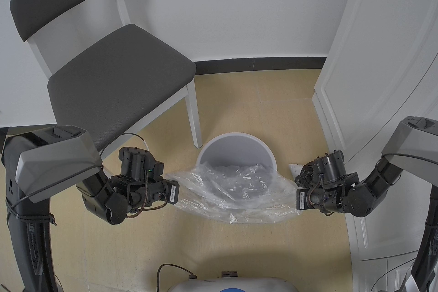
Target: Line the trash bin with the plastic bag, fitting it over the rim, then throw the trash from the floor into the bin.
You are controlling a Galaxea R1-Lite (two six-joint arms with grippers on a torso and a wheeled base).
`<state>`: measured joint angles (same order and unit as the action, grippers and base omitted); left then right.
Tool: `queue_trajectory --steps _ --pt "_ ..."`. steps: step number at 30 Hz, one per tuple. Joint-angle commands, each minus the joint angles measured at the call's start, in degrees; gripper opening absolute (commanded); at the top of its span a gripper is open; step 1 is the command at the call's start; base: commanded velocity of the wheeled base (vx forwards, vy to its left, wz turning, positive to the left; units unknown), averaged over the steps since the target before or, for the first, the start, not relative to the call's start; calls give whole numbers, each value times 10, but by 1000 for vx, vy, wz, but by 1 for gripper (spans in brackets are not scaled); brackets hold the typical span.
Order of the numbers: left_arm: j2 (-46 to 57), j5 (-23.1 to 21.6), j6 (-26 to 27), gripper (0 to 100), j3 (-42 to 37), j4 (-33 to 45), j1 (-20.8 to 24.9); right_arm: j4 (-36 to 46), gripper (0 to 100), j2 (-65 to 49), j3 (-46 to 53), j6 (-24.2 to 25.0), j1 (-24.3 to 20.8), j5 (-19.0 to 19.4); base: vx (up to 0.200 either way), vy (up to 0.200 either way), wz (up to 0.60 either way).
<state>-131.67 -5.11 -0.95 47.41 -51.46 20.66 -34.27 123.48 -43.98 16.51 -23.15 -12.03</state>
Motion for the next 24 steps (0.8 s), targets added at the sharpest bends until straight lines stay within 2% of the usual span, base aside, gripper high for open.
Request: queue_trajectory --steps 1,5,11,15,24 --pt "54 -58 24 0 -45 24 -10 3 0 -61 53 -39 -3 25 0 0 0" --pt "100 -114 40 0 -55 92 -24 6 0 -102 82 -64 -14 46 0 0 0" --pt "142 -145 42 0 -50 179 -31 64 0 -135 88 -83 -22 75 0 0 0" --pt "156 -146 44 0 -31 240 -30 100 0 -148 83 -87 -22 96 0 0 0" --pt "102 -141 41 0 -7 251 -22 99 0 -88 62 -82 -19 94 0 0 0"
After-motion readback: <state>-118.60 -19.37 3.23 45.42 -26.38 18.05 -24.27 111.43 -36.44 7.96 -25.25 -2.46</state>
